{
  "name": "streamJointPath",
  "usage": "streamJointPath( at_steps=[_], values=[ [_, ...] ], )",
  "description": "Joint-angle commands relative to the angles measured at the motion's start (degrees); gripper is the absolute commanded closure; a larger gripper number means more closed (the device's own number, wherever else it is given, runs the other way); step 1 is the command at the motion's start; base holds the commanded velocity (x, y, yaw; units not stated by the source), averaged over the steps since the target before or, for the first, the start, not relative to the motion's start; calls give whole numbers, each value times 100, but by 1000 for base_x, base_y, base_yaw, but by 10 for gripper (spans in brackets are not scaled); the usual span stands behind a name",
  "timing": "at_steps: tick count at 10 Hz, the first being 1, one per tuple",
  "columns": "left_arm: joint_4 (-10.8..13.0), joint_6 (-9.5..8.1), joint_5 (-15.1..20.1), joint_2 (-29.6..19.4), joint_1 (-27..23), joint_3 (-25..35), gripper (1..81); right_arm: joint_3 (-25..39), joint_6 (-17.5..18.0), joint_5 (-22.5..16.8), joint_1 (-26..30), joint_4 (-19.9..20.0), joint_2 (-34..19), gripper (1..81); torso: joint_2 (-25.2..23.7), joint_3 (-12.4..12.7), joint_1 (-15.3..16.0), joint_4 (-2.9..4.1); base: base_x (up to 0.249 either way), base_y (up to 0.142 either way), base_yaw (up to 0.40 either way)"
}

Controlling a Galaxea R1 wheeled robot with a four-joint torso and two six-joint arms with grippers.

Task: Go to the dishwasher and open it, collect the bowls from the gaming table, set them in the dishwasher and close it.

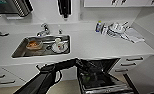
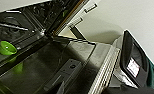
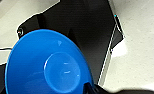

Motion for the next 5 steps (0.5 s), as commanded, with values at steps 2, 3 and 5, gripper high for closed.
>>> streamJointPath(
  at_steps=[2, 3, 5],
  values=[
    [-63, -279, 16, 166, -965, 1884, 10, 89, 12, -258, 10, -107, -201, 811, 0, 0, 2, 0, 0, 0, 0],
    [-63, -279, 33, -260, -947, 2425, 10, 98, 11, -258, 36, -107, -210, 811, 0, 0, 2, 0, 0, 0, 0],
    [-28, -279, 34, -1162, -869, 3381, 10, 98, 20, -258, 89, -99, -210, 811, 0, 0, 2, 0, 0, 0, 0]
  ],
)
